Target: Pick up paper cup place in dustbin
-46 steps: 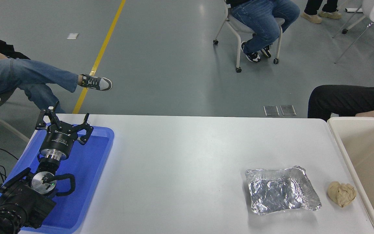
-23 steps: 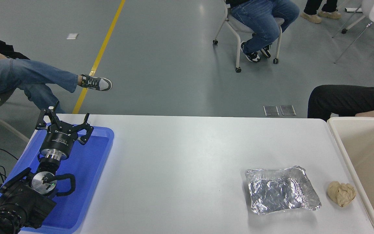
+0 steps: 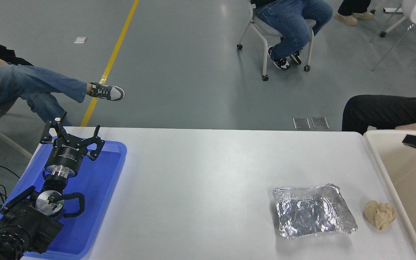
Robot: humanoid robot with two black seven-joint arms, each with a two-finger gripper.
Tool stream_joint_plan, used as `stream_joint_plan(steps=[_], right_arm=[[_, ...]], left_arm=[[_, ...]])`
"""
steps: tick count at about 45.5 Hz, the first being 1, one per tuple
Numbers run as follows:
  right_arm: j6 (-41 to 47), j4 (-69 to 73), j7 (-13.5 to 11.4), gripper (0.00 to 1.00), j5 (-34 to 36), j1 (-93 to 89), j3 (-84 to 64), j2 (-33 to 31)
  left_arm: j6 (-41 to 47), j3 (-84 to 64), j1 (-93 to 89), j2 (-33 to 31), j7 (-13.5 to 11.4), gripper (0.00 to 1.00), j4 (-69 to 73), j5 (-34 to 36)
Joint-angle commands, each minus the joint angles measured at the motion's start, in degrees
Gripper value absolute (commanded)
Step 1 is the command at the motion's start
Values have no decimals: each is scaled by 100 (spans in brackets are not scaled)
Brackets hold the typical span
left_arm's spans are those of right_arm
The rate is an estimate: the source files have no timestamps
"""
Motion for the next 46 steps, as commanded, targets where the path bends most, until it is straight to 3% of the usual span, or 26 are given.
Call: stream_joint_plan(steps=[1,19,46], right_arm=[[175,1679,36,100,35,2016,-2215,79],[1528,3525,36,100,834,4126,-3324,923],[2478,4272,-26,100,3295,5893,-4133,3445]], left_arm=[[0,0,-1,-2,1,100,7,1],[0,0,8,7,1,100,-10,1],[0,0,17,16,1,100,7,1]])
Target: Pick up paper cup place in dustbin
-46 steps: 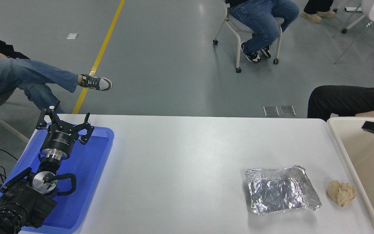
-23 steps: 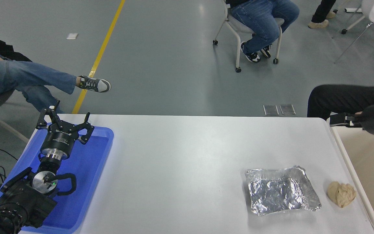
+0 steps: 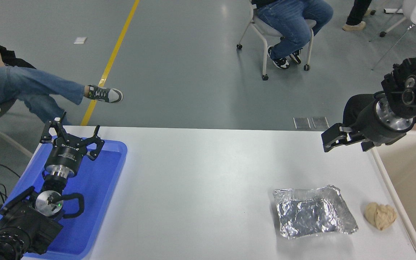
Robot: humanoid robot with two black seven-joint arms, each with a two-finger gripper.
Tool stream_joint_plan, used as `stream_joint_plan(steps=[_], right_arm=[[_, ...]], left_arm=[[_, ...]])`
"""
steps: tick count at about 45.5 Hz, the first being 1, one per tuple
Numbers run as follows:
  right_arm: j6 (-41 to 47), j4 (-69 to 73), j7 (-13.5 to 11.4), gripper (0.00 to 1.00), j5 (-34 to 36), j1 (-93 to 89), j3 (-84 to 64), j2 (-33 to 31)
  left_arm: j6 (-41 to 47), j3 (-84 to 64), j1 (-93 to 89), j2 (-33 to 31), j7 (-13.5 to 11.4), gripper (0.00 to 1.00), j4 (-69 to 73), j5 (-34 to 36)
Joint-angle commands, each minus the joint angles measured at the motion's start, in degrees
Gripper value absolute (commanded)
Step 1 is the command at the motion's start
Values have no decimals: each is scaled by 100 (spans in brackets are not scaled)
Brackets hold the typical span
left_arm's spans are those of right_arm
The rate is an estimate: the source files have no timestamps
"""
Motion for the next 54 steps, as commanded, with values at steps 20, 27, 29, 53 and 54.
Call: stream_joint_plan(steps=[20,27,29,53,54], right_arm=[[653,876,27,100,1554,1478,-535,1452],[731,990,36,100,1536,1663,-544,1417],[793,1042,36,100,1527,1707,-544,1417],[907,990,36,100,1466,1698,-570,1453],[907,981,36,100,1440,1698,-570,1453]], left_arm=[[0,0,10,1,0,100,-13,0],[0,0,2,10,0,100,5,0],[0,0,2,10,0,100,5,0],[0,0,2,1,0,100,5,0],[0,0,2,1,0,100,5,0]])
